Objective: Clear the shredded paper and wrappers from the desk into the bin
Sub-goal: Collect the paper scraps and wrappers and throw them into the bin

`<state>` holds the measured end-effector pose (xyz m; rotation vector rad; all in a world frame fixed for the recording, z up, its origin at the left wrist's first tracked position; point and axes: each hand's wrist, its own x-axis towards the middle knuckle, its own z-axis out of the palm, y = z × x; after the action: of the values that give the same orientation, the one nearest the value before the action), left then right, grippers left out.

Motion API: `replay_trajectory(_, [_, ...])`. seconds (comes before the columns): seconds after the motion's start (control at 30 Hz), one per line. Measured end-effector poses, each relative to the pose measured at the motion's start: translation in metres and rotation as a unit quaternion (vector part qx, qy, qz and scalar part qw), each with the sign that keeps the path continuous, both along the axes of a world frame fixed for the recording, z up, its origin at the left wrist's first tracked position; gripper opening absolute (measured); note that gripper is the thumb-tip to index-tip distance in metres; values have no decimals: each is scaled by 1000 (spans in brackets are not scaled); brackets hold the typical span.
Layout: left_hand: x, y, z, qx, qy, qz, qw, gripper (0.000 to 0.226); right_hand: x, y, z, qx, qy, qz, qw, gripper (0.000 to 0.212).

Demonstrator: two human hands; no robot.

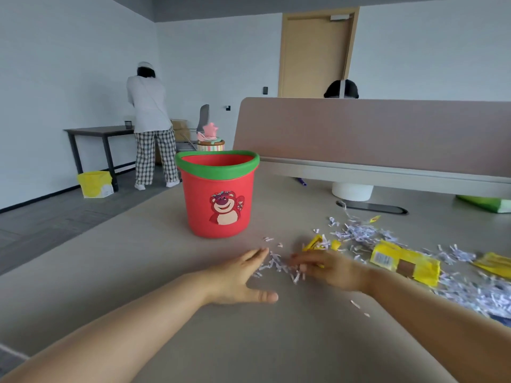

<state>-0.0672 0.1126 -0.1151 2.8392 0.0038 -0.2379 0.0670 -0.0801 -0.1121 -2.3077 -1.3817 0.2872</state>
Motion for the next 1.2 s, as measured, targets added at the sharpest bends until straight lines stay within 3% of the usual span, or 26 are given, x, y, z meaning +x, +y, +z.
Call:
replay_trajectory(0.07, [14, -2, 1, 30, -32, 4, 999, 100, 8, -8, 9, 91, -27, -78, 992, 24])
replay_trajectory(0.13, [36, -4, 2, 54, -49, 20, 997, 93, 22, -13, 13, 104, -99, -140, 980, 25])
replay_trajectory(0.2, [59, -8, 2, 45, -45, 44, 997, 83, 36, -19, 9, 36, -139, -180, 973, 39])
replay_trajectory(0.3, [83, -16, -6, 25, -1, 51, 998, 76, 45, -23, 3, -75, -71, -207, 973, 68])
replay_trajectory(0.4, [88, -22, -13, 74, -6, 7, 997, 78, 49, -13, -1, -101, -27, -186, 977, 87])
replay_trajectory(0.47, [78, -23, -8, 42, 0, -12, 999, 87, 50, -5, -4, -134, -34, -167, 976, 88])
replay_trajectory(0.53, [58, -23, 0, 6, 23, -37, 999, 116, 48, 0, -8, -178, -62, -129, 974, 77])
replay_trajectory(0.6, [34, -23, 5, 16, 38, -71, 997, 142, 42, -1, -11, -183, -73, -85, 977, 62])
replay_trajectory(0.67, [16, -23, 1, 54, 39, -100, 993, 145, 35, -12, -11, -173, -62, -43, 982, 54])
replay_trajectory(0.73, [7, -25, -4, 83, 34, -114, 989, 142, 27, -31, -9, -168, -48, -9, 985, 57])
replay_trajectory(0.83, [12, -36, -10, 90, 13, -95, 991, 133, 10, -60, -6, -166, -41, 4, 985, 78])
replay_trajectory(0.97, [35, -60, -13, 52, -20, -62, 997, 94, -5, -81, -11, -183, -72, -15, 980, 100])
replay_trajectory(1.13, [65, -86, -14, 111, -6, -77, 991, 77, -7, -109, -17, -161, -122, -81, 976, 91])
replay_trajectory(1.2, [72, -98, -14, 116, -9, -96, 988, 75, -6, -126, -16, -118, -152, -116, 975, 75])
